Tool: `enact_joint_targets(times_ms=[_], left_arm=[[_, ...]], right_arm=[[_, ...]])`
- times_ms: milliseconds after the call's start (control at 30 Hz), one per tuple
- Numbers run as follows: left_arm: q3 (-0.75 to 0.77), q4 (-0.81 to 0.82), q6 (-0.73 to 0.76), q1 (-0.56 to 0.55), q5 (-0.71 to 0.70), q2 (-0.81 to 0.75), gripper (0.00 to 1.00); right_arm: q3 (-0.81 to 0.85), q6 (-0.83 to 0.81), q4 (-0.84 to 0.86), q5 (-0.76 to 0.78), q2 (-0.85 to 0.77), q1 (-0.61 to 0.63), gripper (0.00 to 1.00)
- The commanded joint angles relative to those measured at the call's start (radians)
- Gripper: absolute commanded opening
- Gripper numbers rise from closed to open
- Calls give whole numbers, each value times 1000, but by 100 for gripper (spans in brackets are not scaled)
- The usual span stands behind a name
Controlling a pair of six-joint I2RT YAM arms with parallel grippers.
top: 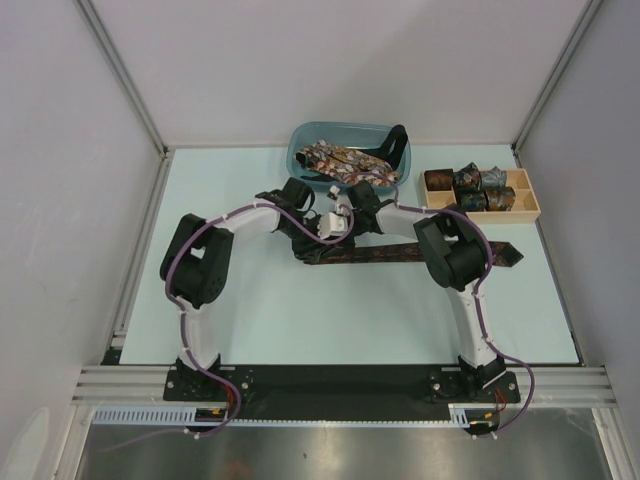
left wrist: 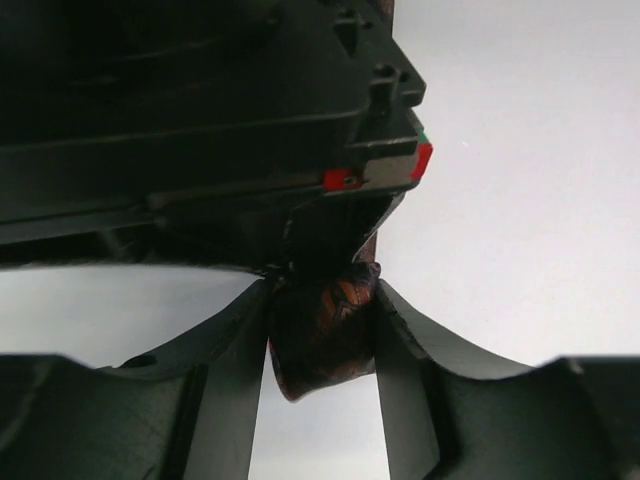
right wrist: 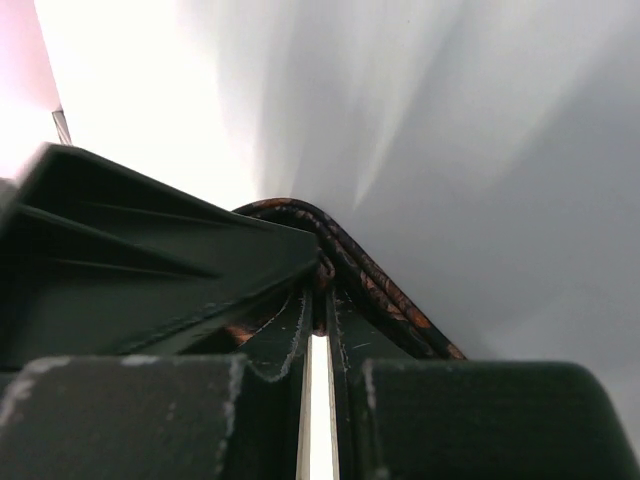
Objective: Roll the ties
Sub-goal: Roll the tie at the center of the board.
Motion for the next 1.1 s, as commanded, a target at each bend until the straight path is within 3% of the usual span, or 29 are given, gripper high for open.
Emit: enact_joint_targets(times_ms=[0,200,267,400,533,733,1067], left_arm=[[35,-7,12,-13,-30,32,46],[18,-65,63,-15,-61,46,40],[12,-87,87,-10,-66,42,40],[7,-113,109,6,-50,36,42],[27,-111,98,29,-35,34,53],[32,-108,92,54,-20,3,68],[-36,-76,64,62,25,-58,78]], right_arm=[[-1,3,13,9,25,-3,0],[-17,14,30,-35,-4,-20,3],[-24,9,19,-50,-32,-36,8],[-34,-17,-2,-57,-70,-51,7],[-12,-34,-21,-41,-44,-40,0],[-5,-4,8,-35,-6,-28,0],[0,68,62,-15,20,-25,0]])
